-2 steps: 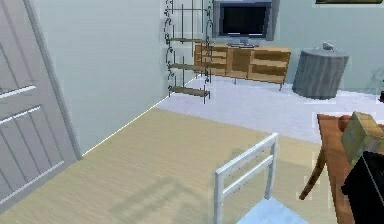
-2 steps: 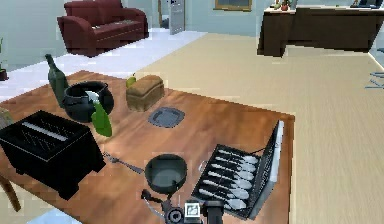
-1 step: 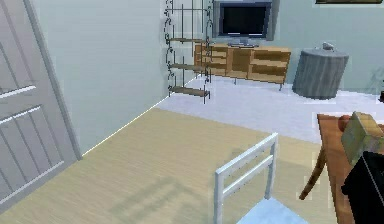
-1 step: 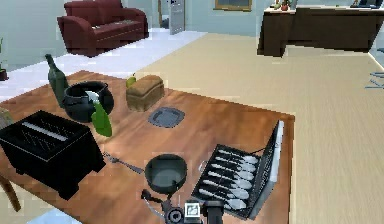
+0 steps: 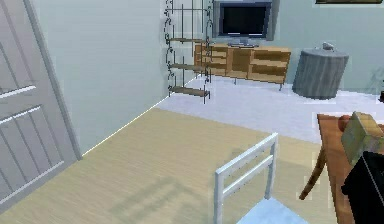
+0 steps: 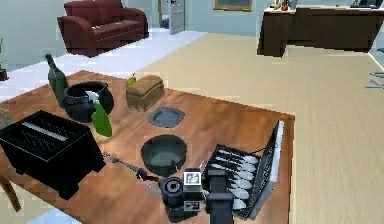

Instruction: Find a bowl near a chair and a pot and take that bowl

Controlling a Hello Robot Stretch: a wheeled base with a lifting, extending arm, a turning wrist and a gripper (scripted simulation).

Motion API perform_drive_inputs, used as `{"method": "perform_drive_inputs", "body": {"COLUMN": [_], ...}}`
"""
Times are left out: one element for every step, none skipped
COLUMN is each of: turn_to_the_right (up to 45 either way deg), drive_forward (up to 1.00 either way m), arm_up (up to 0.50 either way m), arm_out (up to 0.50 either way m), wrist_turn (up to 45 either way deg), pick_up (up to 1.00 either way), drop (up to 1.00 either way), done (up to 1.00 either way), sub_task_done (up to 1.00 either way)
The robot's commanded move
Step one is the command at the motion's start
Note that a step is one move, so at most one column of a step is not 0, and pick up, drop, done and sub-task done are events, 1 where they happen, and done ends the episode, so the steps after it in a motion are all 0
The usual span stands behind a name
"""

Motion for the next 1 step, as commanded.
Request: {"method": "perform_drive_inputs", "body": {"turn_to_the_right": [0.0], "drive_forward": [0.00], "arm_up": [0.00], "arm_out": [0.00], "wrist_turn": [0.0], "pick_up": [0.00], "drop": [0.00], "done": [1.00], "sub_task_done": [0.00]}}
